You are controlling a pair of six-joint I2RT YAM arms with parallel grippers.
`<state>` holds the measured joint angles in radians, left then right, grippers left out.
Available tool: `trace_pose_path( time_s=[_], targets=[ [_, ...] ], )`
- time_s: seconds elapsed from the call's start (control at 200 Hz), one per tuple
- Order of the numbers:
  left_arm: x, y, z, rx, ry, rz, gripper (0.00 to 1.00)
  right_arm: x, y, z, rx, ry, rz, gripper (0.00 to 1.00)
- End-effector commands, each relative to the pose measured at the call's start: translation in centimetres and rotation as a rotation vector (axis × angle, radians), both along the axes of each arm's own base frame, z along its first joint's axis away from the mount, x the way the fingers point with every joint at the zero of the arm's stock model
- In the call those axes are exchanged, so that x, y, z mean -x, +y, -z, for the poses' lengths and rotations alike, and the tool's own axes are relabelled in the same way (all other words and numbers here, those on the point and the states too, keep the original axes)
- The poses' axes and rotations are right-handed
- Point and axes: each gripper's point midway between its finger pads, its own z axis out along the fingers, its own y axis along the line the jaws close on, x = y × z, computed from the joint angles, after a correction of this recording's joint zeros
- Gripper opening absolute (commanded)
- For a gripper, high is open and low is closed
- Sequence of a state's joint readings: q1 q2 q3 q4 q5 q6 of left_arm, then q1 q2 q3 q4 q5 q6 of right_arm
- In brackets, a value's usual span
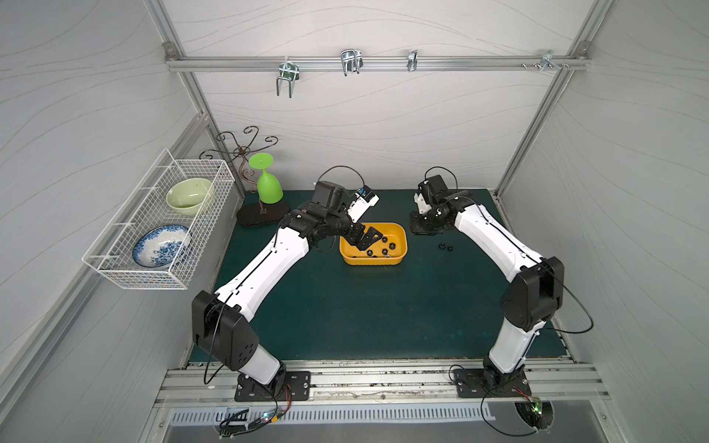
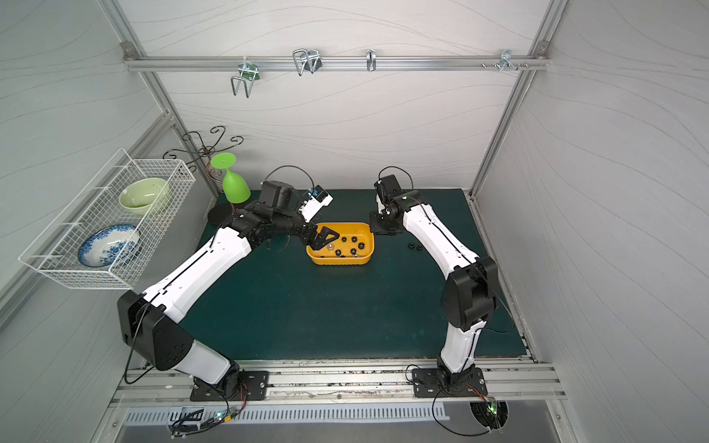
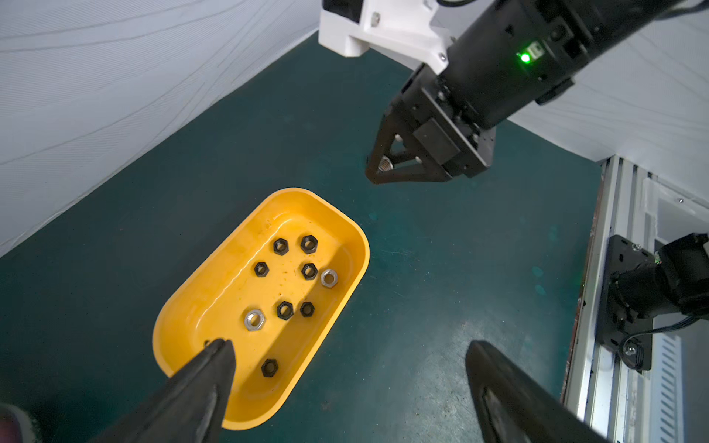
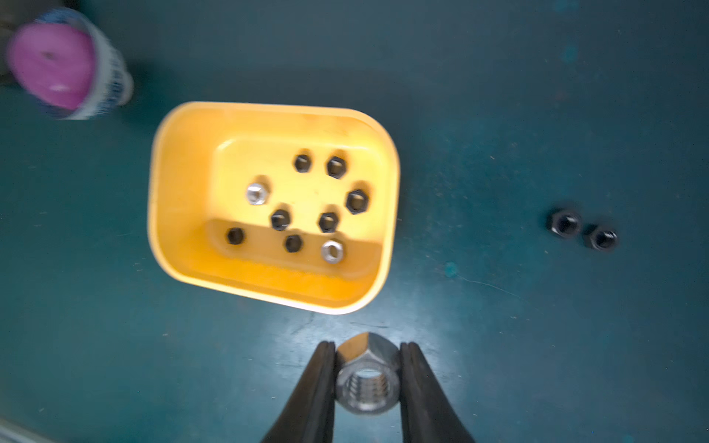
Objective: Put the nuts on the desktop into the storage box
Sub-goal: Pick up the nut from the center of the board, then place the nut in the storage box.
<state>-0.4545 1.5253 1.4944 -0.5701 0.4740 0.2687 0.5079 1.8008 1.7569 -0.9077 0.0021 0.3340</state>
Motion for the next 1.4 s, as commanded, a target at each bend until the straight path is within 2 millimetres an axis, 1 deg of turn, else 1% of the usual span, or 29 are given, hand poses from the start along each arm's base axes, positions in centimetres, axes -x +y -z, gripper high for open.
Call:
trace_pose_path(
  time_s=[0.0, 0.14, 0.29, 0.35, 0.515, 0.635, 0.79, 0.825, 0.921, 1.061, 1.116, 1.246, 1.396],
  targets=[
    [1.6, 0.8, -3.0, 0.090, -0.029, 0.038, 0.98, 1.2, 2.2, -1.9, -0.039, -0.005, -0.042, 0.28],
    [2.1, 2.7, -3.6, 0.133, -0.029, 0.022, 0.98, 1.5, 5.5, -2.6, -0.092, -0.001, -0.099, 0.28],
    [2.7, 4.1, -4.0, 0.160, -0.041, 0.036, 0.98, 1.5, 8.3, -2.6, -0.120, -0.011, -0.133, 0.28],
    [2.9, 4.5, -4.2, 0.158, -0.054, 0.041, 0.98, 1.3, 9.1, -2.6, -0.130, -0.016, -0.141, 0.28],
    [3.4, 5.4, -4.5, 0.188, -0.053, 0.067, 0.98, 0.9, 10.8, -1.7, -0.138, -0.025, -0.159, 0.28],
    [3.6, 6.1, -4.2, 0.199, -0.049, 0.087, 0.98, 0.2, 11.4, -0.7, -0.115, -0.044, -0.158, 0.28],
    [2.5, 7.0, -2.6, 0.174, -0.048, 0.050, 0.98, -1.0, 12.4, 1.1, -0.070, -0.069, -0.164, 0.27],
    [2.2, 7.1, -2.2, 0.161, -0.052, 0.036, 0.98, -1.4, 12.5, 1.8, -0.044, -0.074, -0.163, 0.28],
    [0.9, 7.8, -0.5, 0.117, -0.056, -0.019, 0.98, -2.4, 12.8, 3.6, 0.013, -0.091, -0.151, 0.27],
    [-0.2, 8.4, 2.3, 0.062, -0.049, -0.053, 0.98, -4.1, 13.1, 5.9, 0.070, -0.107, -0.129, 0.27],
    [-0.6, 8.6, 3.3, 0.056, -0.042, -0.069, 0.98, -4.7, 13.3, 6.7, 0.084, -0.112, -0.128, 0.27],
    [-1.5, 8.7, 4.7, 0.043, -0.036, -0.086, 0.98, -5.6, 14.4, 8.9, 0.093, -0.111, -0.155, 0.27],
    [-2.5, 8.9, 6.4, 0.019, -0.025, -0.102, 0.98, -6.9, 15.2, 10.5, 0.105, -0.131, -0.164, 0.27]
  ],
)
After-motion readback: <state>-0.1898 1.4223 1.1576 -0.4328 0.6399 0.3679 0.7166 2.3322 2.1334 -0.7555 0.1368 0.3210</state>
